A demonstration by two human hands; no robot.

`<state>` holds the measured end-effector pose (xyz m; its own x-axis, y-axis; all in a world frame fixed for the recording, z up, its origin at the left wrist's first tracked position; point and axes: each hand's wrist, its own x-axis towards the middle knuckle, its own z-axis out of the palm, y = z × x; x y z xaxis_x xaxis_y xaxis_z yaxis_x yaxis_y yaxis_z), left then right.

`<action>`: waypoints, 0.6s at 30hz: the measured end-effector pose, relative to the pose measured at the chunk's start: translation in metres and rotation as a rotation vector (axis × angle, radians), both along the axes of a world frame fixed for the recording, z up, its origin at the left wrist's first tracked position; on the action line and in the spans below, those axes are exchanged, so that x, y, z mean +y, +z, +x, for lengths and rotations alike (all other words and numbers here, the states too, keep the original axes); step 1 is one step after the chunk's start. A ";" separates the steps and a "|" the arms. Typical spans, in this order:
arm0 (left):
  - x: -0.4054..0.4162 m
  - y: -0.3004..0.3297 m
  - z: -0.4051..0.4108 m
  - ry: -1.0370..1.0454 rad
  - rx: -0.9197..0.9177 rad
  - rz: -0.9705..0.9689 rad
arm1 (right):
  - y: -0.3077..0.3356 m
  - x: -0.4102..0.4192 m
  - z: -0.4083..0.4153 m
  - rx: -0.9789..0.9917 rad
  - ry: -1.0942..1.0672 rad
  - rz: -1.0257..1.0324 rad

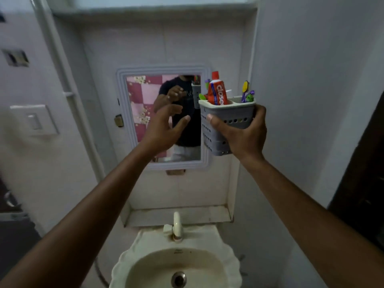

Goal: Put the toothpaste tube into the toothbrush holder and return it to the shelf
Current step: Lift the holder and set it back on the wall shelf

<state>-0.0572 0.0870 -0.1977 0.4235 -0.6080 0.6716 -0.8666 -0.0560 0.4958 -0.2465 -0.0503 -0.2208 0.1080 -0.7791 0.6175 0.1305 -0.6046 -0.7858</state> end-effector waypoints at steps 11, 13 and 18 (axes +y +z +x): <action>0.003 0.172 -0.008 0.033 -0.262 -0.227 | 0.169 0.013 -0.017 -0.141 0.001 -0.190; 0.000 0.196 -0.005 0.023 -0.292 -0.268 | 0.199 0.014 -0.014 -0.166 0.006 -0.204; -0.014 0.240 0.009 0.047 -0.340 -0.389 | 0.265 0.012 0.004 -0.212 -0.013 -0.228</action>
<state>-0.0484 0.0732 0.0426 0.1628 -0.2712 0.9487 -0.9833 0.0342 0.1785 -0.2428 -0.0386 0.0441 -0.0508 -0.6186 0.7841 0.2686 -0.7646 -0.5859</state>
